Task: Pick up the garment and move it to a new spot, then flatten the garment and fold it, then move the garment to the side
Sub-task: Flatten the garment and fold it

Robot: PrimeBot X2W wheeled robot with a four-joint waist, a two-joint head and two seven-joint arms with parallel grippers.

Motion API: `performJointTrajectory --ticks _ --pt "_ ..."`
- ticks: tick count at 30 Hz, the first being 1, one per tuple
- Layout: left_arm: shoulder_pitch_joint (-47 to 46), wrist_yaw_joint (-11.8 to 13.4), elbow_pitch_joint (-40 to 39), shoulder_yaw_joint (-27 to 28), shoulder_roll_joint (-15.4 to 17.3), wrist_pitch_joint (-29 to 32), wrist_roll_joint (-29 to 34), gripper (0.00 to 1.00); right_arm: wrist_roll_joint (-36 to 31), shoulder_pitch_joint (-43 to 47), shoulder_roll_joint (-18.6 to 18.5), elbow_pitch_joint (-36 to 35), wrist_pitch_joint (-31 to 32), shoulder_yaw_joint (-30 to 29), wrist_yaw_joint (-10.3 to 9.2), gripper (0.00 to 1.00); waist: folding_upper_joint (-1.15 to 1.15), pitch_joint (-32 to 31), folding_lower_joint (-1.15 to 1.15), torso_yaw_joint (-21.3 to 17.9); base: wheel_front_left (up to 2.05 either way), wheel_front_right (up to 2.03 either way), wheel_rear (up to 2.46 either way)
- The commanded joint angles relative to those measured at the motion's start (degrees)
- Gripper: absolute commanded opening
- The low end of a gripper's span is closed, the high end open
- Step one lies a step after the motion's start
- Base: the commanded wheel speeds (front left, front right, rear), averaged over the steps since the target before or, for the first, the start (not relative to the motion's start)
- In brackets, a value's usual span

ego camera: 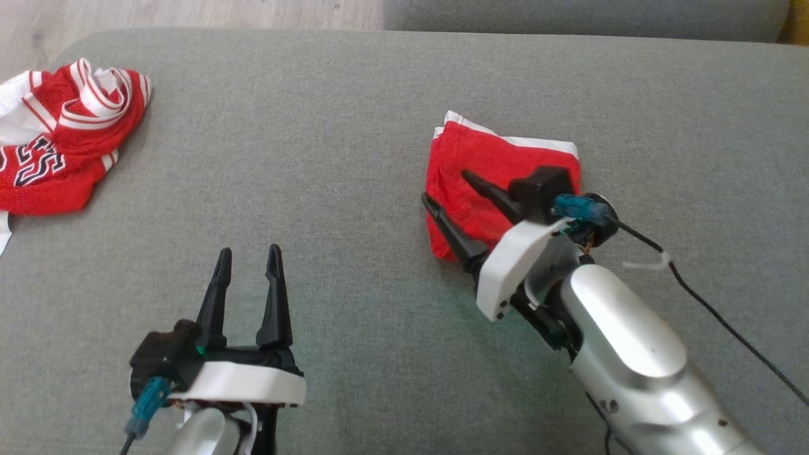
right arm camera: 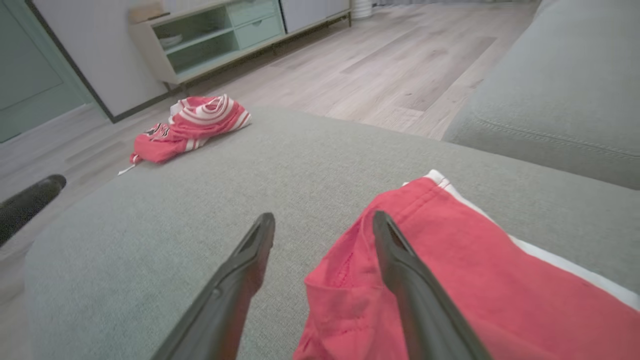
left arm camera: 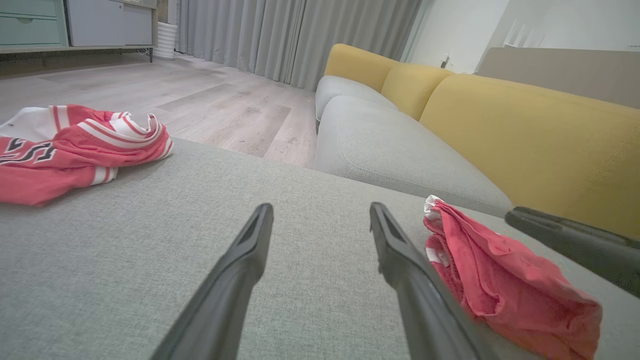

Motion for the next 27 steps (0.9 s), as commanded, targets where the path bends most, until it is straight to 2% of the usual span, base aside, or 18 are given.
performJointTrajectory --ticks 1,8,12,13,14,15,18,19,27 --pt "-1.10 -0.28 -1.36 1.47 0.37 -0.53 0.64 1.00 -0.35 0.12 0.88 -2.49 -1.27 -0.56 -0.04 1.00 0.00 -0.16 0.00 -0.18 0.00 0.00 0.00" --pt "-0.92 -0.33 -1.19 0.52 0.08 -0.45 0.83 1.00 -6.04 1.34 -0.73 -3.83 -5.32 -9.26 -0.04 1.00 0.00 -0.68 0.00 -0.47 0.00 0.00 0.00" --pt "-1.02 -0.49 -1.29 0.16 0.09 -0.35 0.79 1.00 -9.27 2.20 -0.95 -2.47 -5.87 -11.12 -0.04 1.00 0.00 -0.40 0.00 -0.15 0.00 0.00 0.00" --pt "-1.06 -0.50 -1.35 0.09 0.13 -0.30 0.79 1.00 -9.77 2.27 -0.95 -1.82 -5.92 -10.81 -0.04 0.89 0.00 -0.24 0.00 -0.02 0.00 0.00 0.00" --pt "-1.12 -0.51 -1.39 0.04 0.17 -0.26 0.79 1.00 -10.51 2.20 -1.11 -1.05 -5.94 -10.09 -0.04 0.46 0.00 -0.06 0.00 0.12 0.00 0.00 0.00" --pt "-1.20 -0.53 -1.42 0.00 0.20 -0.22 0.80 1.00 -11.31 2.08 -1.28 -0.26 -6.00 -9.28 -0.04 0.39 0.00 0.15 0.00 0.28 0.00 0.00 0.00" --pt "-1.53 -0.48 -1.49 -0.04 0.23 -0.16 0.80 1.00 -12.10 1.74 -0.94 2.30 -6.46 -7.11 -0.04 0.05 0.00 0.69 0.00 0.78 0.00 0.00 0.00" --pt "-1.61 -0.44 -1.53 -0.01 0.24 -0.15 0.79 1.00 -12.39 1.53 -0.79 3.18 -6.62 -6.26 -0.04 0.00 0.00 0.90 0.00 0.93 0.00 0.00 0.00" --pt "-2.01 -0.38 -1.30 0.36 0.36 -0.20 0.64 1.00 -12.24 -0.27 0.54 9.16 -8.29 1.00 -0.04 0.00 0.00 1.66 0.00 1.79 0.00 0.00 0.00"
